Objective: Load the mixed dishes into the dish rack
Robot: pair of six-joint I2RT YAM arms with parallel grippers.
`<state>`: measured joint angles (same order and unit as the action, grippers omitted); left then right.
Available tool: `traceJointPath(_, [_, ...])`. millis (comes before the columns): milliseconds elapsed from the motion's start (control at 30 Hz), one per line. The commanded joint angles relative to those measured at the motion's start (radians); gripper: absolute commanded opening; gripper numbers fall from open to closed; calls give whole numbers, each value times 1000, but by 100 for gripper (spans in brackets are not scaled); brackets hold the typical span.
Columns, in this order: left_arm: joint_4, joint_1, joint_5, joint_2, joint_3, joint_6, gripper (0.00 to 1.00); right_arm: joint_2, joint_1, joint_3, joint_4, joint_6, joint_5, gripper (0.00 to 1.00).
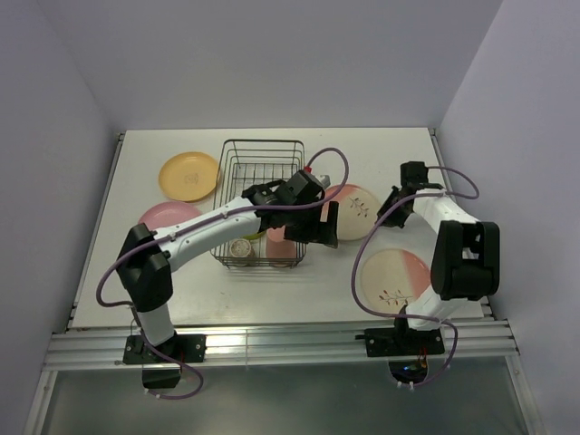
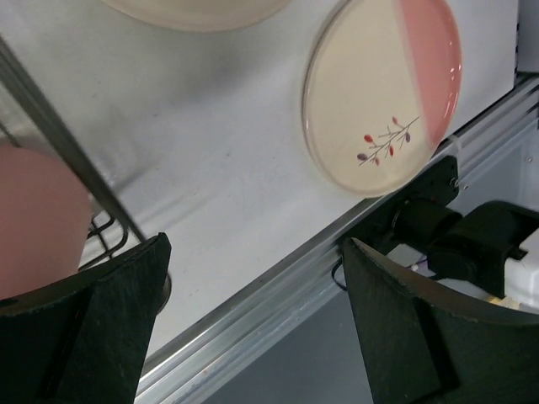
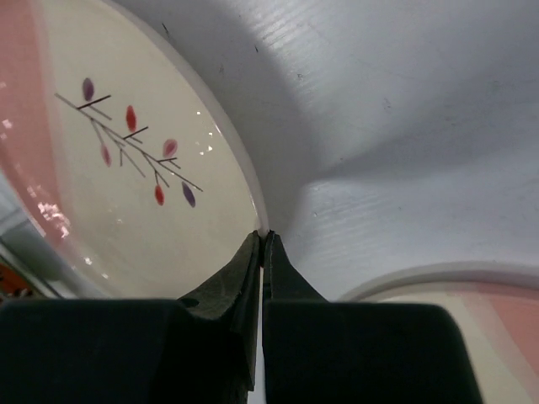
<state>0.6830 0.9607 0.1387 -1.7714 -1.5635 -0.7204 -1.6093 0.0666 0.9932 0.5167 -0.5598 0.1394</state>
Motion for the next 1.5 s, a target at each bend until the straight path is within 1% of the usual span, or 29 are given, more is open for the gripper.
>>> traceJointPath(0, [-112,7,32,-41,-19,-77,89,98,35,9,5,-17,32,0])
traceJointPath(133, [-134,9,19,-120,-64,-137,90,107,41,5,5,-25,54,0])
traceJointPath(333, [-200,9,113,-252,-118,-238,91,117,42,-31,-23,-52,88,0])
traceJointPath(467, [-281,6,130,-272,-84,-312,91,132,48,-47,-34,-77,94,0])
traceJointPath(633, [-304,-2,127,-272,-78,-398,93,172,61,-65,-47,-109,107,0])
traceJointPath(767, [-278,-4,84,-267,-113,-433,95,216,73,-82,-63,-149,121,0])
traceJointPath(833, [-232,-5,76,-286,-157,-444,97,236,84,-99,-76,-166,121,0])
traceJointPath(967, [-203,-10,101,-321,-187,-474,97,259,95,-114,-95,-201,147,0])
traceJointPath(1133, [-261,-13,142,-349,-144,-517,96,256,95,-122,-104,-206,166,0])
traceJointPath(1200, [-257,-13,150,-368,-147,-525,96,259,95,-130,-107,-206,164,0])
traceJointPath(1433, [-316,-17,142,-381,-98,-591,96,281,96,-160,-138,-235,186,0])
traceJointPath(1467, [-345,-20,144,-382,-89,-609,96,284,96,-168,-141,-238,189,0])
